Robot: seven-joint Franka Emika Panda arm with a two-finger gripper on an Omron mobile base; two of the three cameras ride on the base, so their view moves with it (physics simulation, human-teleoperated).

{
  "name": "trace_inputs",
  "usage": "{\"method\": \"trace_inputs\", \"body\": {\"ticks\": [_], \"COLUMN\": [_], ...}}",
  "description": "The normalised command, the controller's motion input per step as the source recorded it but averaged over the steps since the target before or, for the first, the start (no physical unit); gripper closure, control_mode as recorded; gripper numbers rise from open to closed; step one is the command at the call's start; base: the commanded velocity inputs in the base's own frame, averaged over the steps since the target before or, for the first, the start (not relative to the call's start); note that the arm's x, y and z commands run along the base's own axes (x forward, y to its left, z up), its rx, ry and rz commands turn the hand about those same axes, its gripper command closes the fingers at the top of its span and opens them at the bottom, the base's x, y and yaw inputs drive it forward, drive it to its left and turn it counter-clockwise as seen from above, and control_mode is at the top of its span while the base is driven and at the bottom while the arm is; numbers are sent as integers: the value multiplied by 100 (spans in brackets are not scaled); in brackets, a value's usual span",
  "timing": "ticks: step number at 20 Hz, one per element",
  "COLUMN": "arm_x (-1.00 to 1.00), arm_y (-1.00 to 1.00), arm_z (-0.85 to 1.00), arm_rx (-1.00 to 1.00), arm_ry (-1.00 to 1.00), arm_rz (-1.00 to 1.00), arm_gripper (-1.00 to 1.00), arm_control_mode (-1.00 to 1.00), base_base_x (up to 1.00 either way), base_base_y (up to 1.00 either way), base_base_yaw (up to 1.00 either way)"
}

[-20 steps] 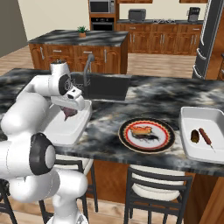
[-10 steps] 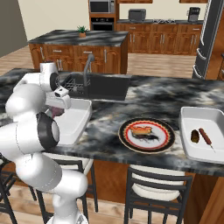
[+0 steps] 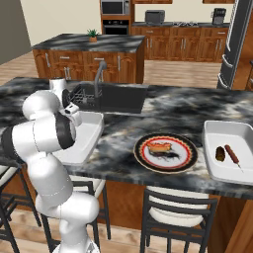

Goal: Place one cooked food and one vegetable from the large plate to each tupperware container.

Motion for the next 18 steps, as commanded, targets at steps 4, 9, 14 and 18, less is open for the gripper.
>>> {"method": "trace_inputs", "body": {"ticks": [4, 9, 14, 18], "arm_x": [48, 37, 4, 3], "arm_y": [14, 0, 0, 15], "arm_z": [-31, -43, -48, -28], "arm_rx": [0, 0, 3, 0], "arm_ry": [0, 3, 0, 0], "arm_rz": [0, 0, 0, 0], "arm_gripper": [100, 100, 100, -100], "arm_control_mode": [-100, -100, -100, -100], "base_base_x": [0, 0, 0, 0], "base_base_y": [0, 0, 0, 0], "base_base_yaw": [0, 0, 0, 0]}}
